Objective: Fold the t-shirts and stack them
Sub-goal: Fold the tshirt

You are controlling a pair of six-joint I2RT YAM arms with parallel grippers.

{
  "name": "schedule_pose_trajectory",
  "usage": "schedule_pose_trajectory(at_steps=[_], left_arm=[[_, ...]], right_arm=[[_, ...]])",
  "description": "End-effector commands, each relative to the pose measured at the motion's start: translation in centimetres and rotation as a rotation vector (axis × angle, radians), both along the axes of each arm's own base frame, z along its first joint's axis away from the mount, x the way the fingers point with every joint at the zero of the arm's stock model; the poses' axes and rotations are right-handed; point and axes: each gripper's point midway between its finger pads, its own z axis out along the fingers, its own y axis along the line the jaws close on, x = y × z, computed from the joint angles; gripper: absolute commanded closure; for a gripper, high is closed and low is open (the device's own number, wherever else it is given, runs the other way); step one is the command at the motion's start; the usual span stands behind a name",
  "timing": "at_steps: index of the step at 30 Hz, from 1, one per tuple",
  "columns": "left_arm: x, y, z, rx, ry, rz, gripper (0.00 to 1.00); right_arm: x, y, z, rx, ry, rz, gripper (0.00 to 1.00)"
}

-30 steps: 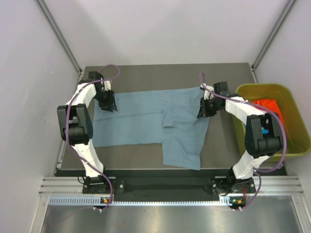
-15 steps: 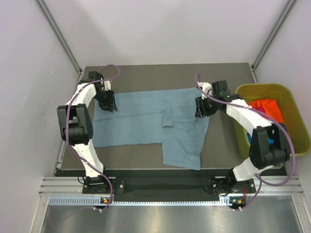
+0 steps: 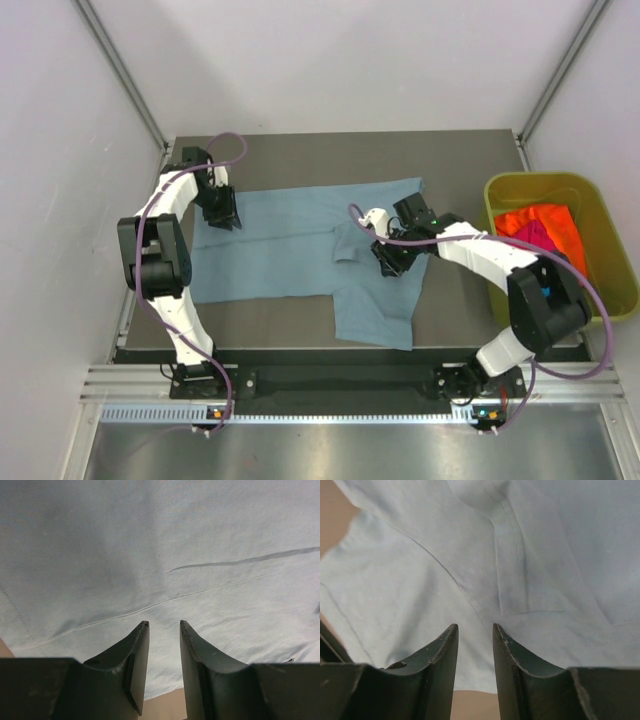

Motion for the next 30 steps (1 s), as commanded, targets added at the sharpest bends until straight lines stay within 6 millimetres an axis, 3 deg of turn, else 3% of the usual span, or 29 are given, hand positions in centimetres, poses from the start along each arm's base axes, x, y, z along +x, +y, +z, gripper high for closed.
schedule_pose_trajectory(at_steps=[1,11,30], left_arm=[[0.5,-0.2,2.2,-0.010,-0.074,0.006,0.64],[0.4,0.0,2.1,-0.001,-0.070,0.009,0.64],[0.8,0.0,1.6,-0.006,-0.059,0.011,0.64]], right_arm=[[1.7,0.0,-0.2,-0.046,-0.055,0.039,0.66],[3.9,0.7,-1.2,-0.075,-0.058,0.024,0.68],[4.0,-0.3,-2.8,-0.141,-0.041,0.016,0.74]])
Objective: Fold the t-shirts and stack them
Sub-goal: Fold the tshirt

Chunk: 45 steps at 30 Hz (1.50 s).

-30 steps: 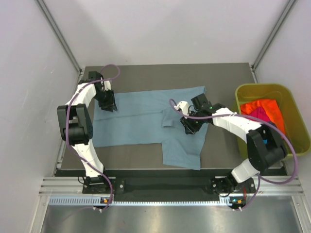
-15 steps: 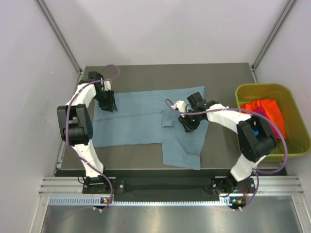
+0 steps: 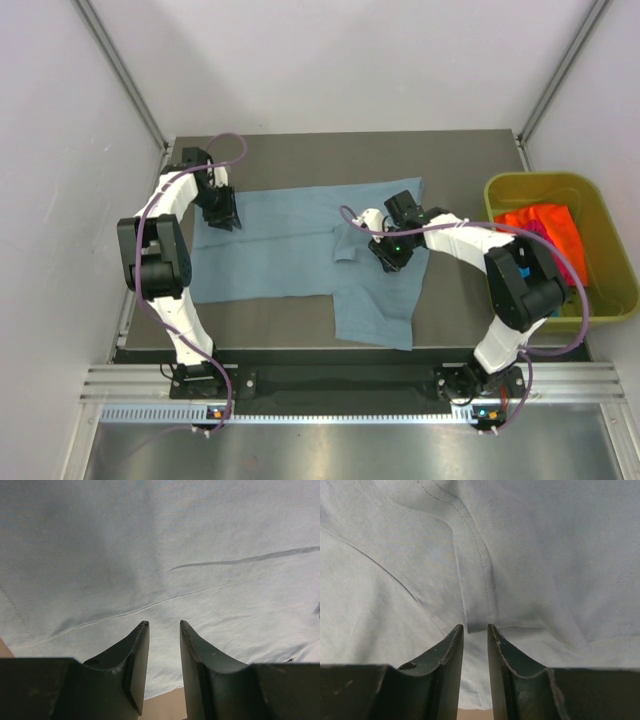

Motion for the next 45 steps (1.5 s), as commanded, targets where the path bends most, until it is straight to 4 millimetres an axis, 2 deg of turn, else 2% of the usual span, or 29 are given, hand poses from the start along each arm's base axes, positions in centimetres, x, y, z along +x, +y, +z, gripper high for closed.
schedule_pose_trajectory(at_steps=[1,5,10,13,19,20,23,27,31,41,42,43,45], left_arm=[[0.9,0.0,1.7,-0.005,-0.061,0.008,0.64],[0.8,0.0,1.6,-0.001,-0.059,0.008,0.64],[0.8,0.1,1.7,0.000,-0.062,0.011,0.64],[0.7,0.1,1.9,0.001,-0.065,0.009,0.64],[0.8,0.0,1.9,-0.005,-0.070,0.009,0.64],[0.7,-0.1,1.9,-0.008,-0.069,0.007,0.64],[0.8,-0.2,1.8,-0.014,-0.068,0.009,0.64],[0.8,-0.3,1.9,-0.022,-0.072,0.009,0.64],[0.8,-0.3,2.0,-0.023,-0.073,0.011,0.64],[0.4,-0.1,2.4,-0.005,-0.081,0.010,0.64],[0.4,-0.1,2.5,-0.008,-0.084,0.009,0.64],[0.5,-0.1,2.6,-0.006,-0.087,0.010,0.63],[0.5,0.0,3.0,0.001,-0.100,0.007,0.59]], right_arm=[[1.5,0.7,0.8,0.006,-0.052,0.020,0.74],[1.5,0.7,0.5,0.002,-0.047,0.026,0.77],[1.7,1.0,0.9,0.003,-0.064,0.030,0.95],[1.9,0.9,1.4,0.000,-0.081,0.031,1.00],[1.7,0.2,3.4,-0.007,-0.124,0.030,1.00],[1.7,0.2,4.3,0.002,-0.144,0.031,1.00],[0.9,0.2,5.4,0.003,-0.159,0.046,1.00],[-0.7,-0.2,5.5,-0.003,-0.148,0.068,1.00],[-2.2,-0.3,4.6,-0.007,-0.115,0.087,1.00],[-3.5,-1.0,4.5,-0.018,-0.099,0.110,1.00],[-3.6,-1.1,4.4,-0.021,-0.095,0.110,0.97],[-3.7,-1.2,4.3,-0.020,-0.092,0.100,0.89],[-3.8,-1.2,4.7,-0.015,-0.100,0.096,0.61]])
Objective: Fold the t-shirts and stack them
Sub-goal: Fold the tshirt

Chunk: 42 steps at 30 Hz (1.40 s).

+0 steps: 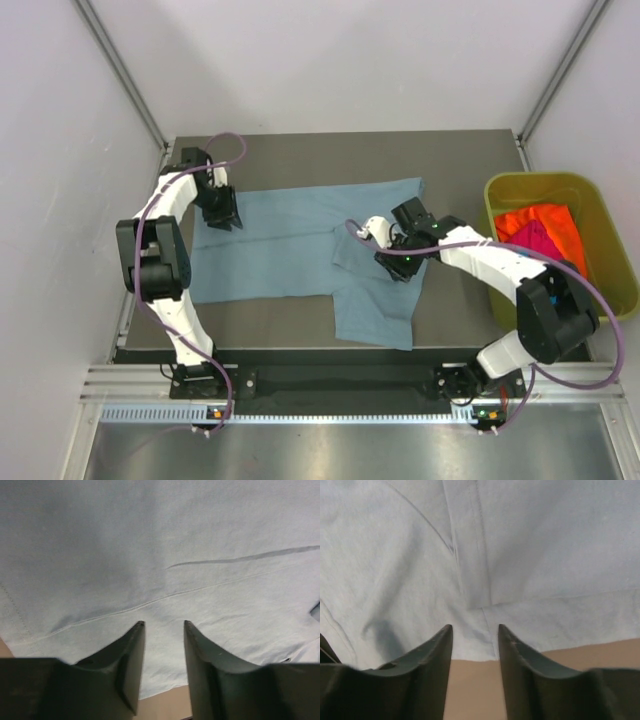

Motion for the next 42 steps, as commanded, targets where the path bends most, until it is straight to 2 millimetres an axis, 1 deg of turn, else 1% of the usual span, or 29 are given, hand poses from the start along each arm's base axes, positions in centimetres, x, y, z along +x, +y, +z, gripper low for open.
schedule_pose_trajectory(at_steps=[1,2,3,6,7,8,11,12,13,15,16,18,19,21,22,23,24,25,26,27,29,30,31,33,35,37,39,41,42], left_arm=[[0.8,0.0,3.1,0.008,-0.105,-0.006,0.56],[0.7,0.2,3.4,0.006,-0.101,0.013,0.44],[0.6,-0.1,4.0,-0.010,-0.111,0.011,0.38],[0.2,-0.6,5.1,-0.041,-0.127,-0.004,0.38],[0.0,-0.6,5.0,-0.044,-0.126,-0.005,0.38],[0.0,-0.6,4.9,-0.039,-0.127,-0.001,0.38],[1.0,0.0,4.1,-0.014,-0.135,0.010,0.38],[1.0,0.3,2.9,-0.011,-0.090,0.014,0.38],[2.0,0.7,3.4,-0.003,-0.099,0.025,0.39],[2.5,1.1,2.7,-0.001,-0.074,0.033,0.41],[3.0,1.6,2.7,0.018,-0.086,0.038,0.41],[3.3,2.3,2.3,0.045,-0.090,0.048,0.42],[3.6,2.6,2.1,0.060,-0.098,0.053,0.42],[4.0,3.2,1.5,0.089,-0.087,0.066,0.42],[4.2,3.3,1.2,0.093,-0.084,0.066,0.42],[4.3,3.6,0.7,0.104,-0.072,0.072,0.42],[4.5,3.7,0.5,0.110,-0.072,0.073,0.42],[4.8,3.9,0.3,0.118,-0.075,0.071,0.42],[5.0,4.0,-0.5,0.121,-0.058,0.072,0.42],[5.5,4.3,-0.5,0.137,-0.065,0.074,0.42],[5.7,4.6,-1.6,0.145,-0.039,0.073,0.42],[6.0,4.6,-1.6,0.151,-0.044,0.074,0.42],[6.1,4.8,-2.2,0.155,-0.032,0.073,0.42],[6.6,5.1,-2.5,0.168,-0.033,0.075,0.43],[6.8,5.3,-3.6,0.178,-0.014,0.071,0.43],[7.5,5.5,-3.8,0.185,-0.019,0.072,0.43],[8.1,5.5,-4.6,0.189,-0.017,0.070,0.43],[8.6,5.6,-5.5,0.195,-0.007,0.072,0.43],[9.1,5.7,-5.5,0.199,-0.017,0.072,0.43]], right_arm=[[-0.3,0.4,1.7,0.028,-0.044,0.023,0.56],[-0.2,0.3,2.2,0.031,-0.065,0.022,0.54],[-0.2,0.1,2.5,0.030,-0.079,0.029,0.53],[0.1,0.1,3.7,0.050,-0.143,0.043,0.53],[-0.2,-0.1,3.4,0.054,-0.149,0.045,0.53],[0.4,0.3,4.1,0.086,-0.196,0.039,0.53],[1.1,1.3,4.0,0.137,-0.198,0.010,0.53],[1.8,2.0,5.0,0.176,-0.189,-0.026,0.53],[2.4,2.2,4.8,0.221,-0.140,-0.059,0.53],[4.5,3.0,6.7,0.330,-0.121,-0.180,0.54],[6.1,2.1,6.4,0.354,-0.100,-0.262,0.54],[8.4,2.7,7.7,0.462,-0.067,-0.362,0.54],[9.5,2.1,6.6,0.473,-0.023,-0.418,0.54],[11.5,2.1,6.7,0.512,-0.015,-0.477,0.53],[12.4,1.7,5.6,0.519,0.022,-0.523,0.52],[13.3,1.8,5.7,0.527,0.022,-0.535,0.52],[14.0,1.5,5.3,0.526,0.030,-0.550,0.52],[14.4,1.3,3.8,0.512,0.062,-0.567,0.52],[14.9,1.3,3.5,0.516,0.076,-0.583,0.52],[15.8,0.8,2.5,0.513,0.098,-0.612,0.52],[16.8,0.6,2.0,0.524,0.119,-0.644,0.51],[17.1,0.3,1.6,0.524,0.130,-0.657,0.51],[17.2,0.3,0.5,0.510,0.154,-0.666,0.51],[17.7,0.2,0.2,0.515,0.161,-0.679,0.50],[17.9,0.0,-0.9,0.509,0.189,-0.711,0.48],[18.3,-0.4,-2.0,0.498,0.201,-0.744,0.47],[18.6,-0.8,-2.9,0.489,0.218,-0.775,0.46],[19.0,-1.2,-3.2,0.487,0.225,-0.802,0.44],[19.2,-1.7,-3.4,0.487,0.228,-0.816,0.44]])
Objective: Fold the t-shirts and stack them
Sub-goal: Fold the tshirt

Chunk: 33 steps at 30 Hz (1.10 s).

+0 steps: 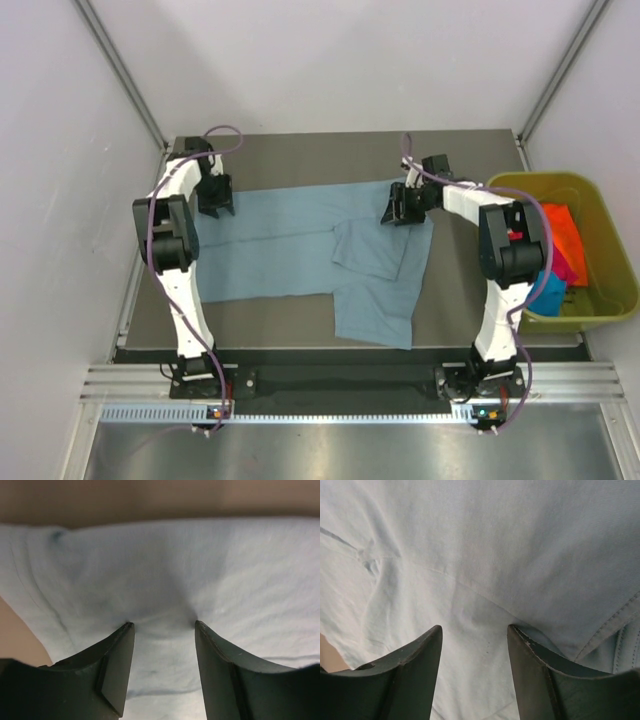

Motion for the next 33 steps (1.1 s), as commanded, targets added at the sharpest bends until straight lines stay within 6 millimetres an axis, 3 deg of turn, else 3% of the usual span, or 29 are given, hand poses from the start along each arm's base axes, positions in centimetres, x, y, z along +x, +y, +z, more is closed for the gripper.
schedule_pose_trajectory(at_steps=[1,9,10,19,24,27,28,30,31,33], left_arm=[[2.1,0.6,-1.4,0.036,-0.024,-0.011,0.43],[6.3,0.7,-3.1,0.074,-0.076,-0.032,0.43],[6.4,0.6,-4.0,0.075,-0.064,-0.035,0.43],[8.3,-1.0,-5.5,0.072,-0.085,-0.067,0.42],[9.4,-1.7,-5.1,0.092,-0.118,-0.101,0.41],[10.9,-1.1,-2.1,0.147,-0.189,-0.075,0.40],[11.7,-0.4,1.1,0.188,-0.255,-0.051,0.38],[11.9,1.6,4.0,0.221,-0.303,-0.005,0.34],[12.0,2.5,6.9,0.221,-0.353,0.013,0.34],[11.2,4.9,8.4,0.200,-0.370,0.048,0.33]], right_arm=[[2.6,-1.8,-1.0,-0.010,-0.007,-0.082,0.44],[4.8,-3.2,-1.8,-0.025,-0.009,-0.121,0.41],[4.9,-3.3,-2.1,-0.027,-0.002,-0.128,0.40],[5.7,-3.6,-1.9,-0.020,-0.001,-0.169,0.38],[5.7,-3.9,-1.9,-0.020,0.003,-0.187,0.38],[5.7,-3.7,-1.5,-0.013,-0.004,-0.180,0.37],[5.8,-3.7,-1.2,-0.008,-0.008,-0.180,0.37],[5.7,-3.6,-0.8,-0.005,-0.016,-0.178,0.37],[5.5,-3.6,-0.9,-0.003,-0.011,-0.176,0.37],[5.1,-3.7,-1.1,-0.005,-0.003,-0.174,0.37]])
